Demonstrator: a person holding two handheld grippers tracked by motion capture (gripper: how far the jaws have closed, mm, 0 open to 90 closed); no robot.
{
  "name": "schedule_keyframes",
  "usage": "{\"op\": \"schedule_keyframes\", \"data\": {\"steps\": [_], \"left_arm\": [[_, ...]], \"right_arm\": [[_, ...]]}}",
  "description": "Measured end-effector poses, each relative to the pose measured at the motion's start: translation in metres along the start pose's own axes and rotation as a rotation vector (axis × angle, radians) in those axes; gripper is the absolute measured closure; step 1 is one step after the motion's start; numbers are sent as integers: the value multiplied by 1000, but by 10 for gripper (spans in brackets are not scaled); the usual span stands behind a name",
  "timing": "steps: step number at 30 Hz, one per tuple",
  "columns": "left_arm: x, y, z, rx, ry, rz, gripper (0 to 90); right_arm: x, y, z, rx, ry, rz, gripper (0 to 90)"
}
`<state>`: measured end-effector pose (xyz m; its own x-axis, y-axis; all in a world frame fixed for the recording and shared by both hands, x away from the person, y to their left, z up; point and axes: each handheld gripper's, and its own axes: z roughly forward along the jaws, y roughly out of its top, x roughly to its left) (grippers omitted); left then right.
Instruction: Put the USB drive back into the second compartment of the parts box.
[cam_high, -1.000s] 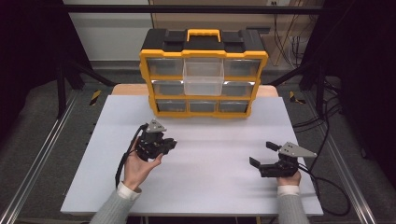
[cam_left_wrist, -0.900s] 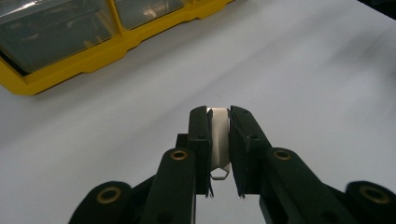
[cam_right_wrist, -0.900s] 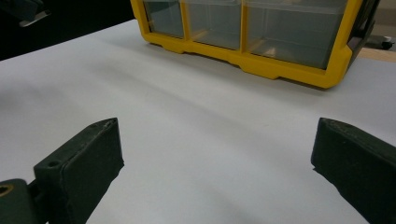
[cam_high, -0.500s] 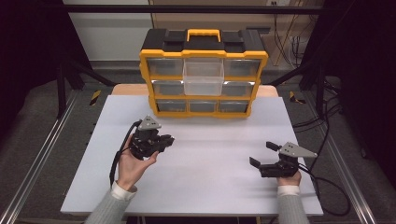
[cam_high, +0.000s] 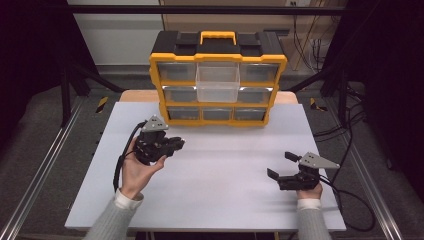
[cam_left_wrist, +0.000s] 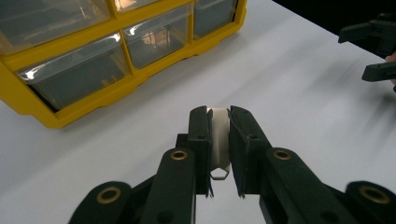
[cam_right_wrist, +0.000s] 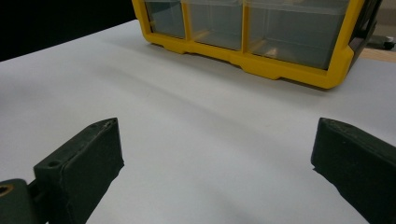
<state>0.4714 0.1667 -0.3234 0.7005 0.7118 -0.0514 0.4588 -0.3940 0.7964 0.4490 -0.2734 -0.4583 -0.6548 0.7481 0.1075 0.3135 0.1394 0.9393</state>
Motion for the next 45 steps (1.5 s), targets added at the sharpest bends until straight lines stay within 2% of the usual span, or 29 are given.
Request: {"op": "schedule_keyframes", "data": {"steps": [28, 34, 45], "left_arm": [[2, 37, -16, -34, -7, 27, 793], [4, 44, -18, -43, -15, 22, 793], [1, 62, -30, -67, -9, 37, 793]], "right_arm": [[0, 0, 0, 0, -3, 2, 25], [0, 0, 0, -2, -2, 3, 24], [0, 0, 0, 1, -3, 1, 24]]}}
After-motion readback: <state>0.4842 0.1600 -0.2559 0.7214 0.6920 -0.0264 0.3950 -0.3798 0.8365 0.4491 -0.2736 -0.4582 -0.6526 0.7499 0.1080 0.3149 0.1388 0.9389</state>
